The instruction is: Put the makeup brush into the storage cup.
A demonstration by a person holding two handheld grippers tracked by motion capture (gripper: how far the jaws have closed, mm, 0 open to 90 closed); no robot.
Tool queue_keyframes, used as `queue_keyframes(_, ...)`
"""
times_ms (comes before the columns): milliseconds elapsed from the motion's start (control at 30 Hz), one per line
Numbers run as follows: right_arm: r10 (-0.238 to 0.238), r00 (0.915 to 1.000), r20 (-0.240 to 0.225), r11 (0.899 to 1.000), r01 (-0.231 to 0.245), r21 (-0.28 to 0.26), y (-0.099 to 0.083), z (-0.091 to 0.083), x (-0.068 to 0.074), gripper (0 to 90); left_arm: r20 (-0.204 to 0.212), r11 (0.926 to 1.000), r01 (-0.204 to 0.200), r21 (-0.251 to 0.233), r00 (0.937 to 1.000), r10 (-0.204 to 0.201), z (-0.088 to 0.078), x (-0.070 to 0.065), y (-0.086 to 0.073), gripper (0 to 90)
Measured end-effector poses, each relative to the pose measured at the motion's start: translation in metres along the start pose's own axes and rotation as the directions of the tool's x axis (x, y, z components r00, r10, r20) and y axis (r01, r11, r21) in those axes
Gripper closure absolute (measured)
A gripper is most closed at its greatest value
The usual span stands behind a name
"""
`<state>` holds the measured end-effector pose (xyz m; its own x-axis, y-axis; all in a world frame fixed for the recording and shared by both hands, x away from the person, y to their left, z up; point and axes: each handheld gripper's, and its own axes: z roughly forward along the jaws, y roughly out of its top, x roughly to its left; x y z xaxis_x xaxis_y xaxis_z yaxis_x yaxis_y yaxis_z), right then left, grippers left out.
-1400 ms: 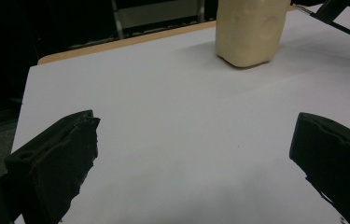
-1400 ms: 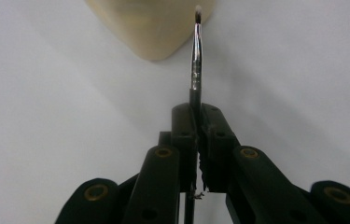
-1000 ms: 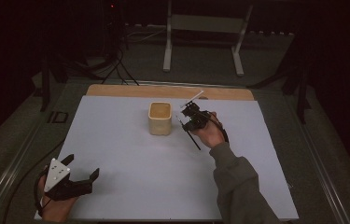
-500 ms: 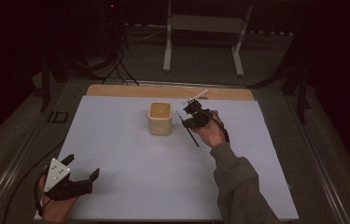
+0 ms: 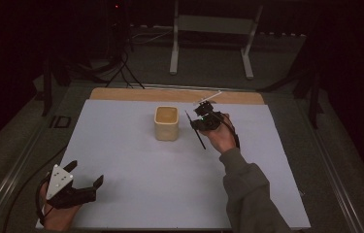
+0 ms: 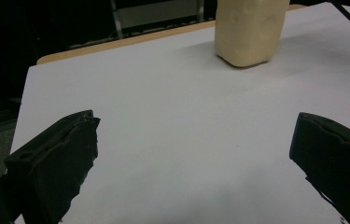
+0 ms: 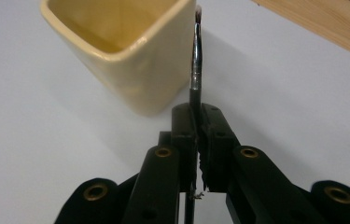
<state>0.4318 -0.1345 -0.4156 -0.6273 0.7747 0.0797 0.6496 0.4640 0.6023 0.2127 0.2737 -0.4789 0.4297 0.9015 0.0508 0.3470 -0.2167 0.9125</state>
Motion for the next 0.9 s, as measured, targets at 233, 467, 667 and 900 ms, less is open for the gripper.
queue_keyframes(233,0.006,0.9999,0.010,0.998,-0.005,-0.063,0.001,-0.006,-0.001,85.0,0.001,1.0000,0.001,0.000,1.0000,-0.001,0.000,0.000,0.000,1.9)
queue_keyframes(467,0.034,0.9993,0.014,0.994,-0.033,-0.108,0.001,-0.012,-0.004,85.0,0.000,1.0000,0.003,0.000,1.0000,-0.003,0.000,0.000,0.000,1.9)
queue_keyframes(667,0.037,0.9993,0.006,0.989,-0.036,-0.147,0.001,-0.018,-0.006,85.1,0.001,1.0000,0.003,0.003,1.0000,-0.003,0.001,0.000,0.000,1.9)
queue_keyframes(900,0.015,0.9998,-0.012,0.977,-0.017,-0.212,0.002,-0.024,-0.006,85.1,0.002,1.0000,0.002,0.003,1.0000,-0.002,0.001,0.000,0.000,2.0)
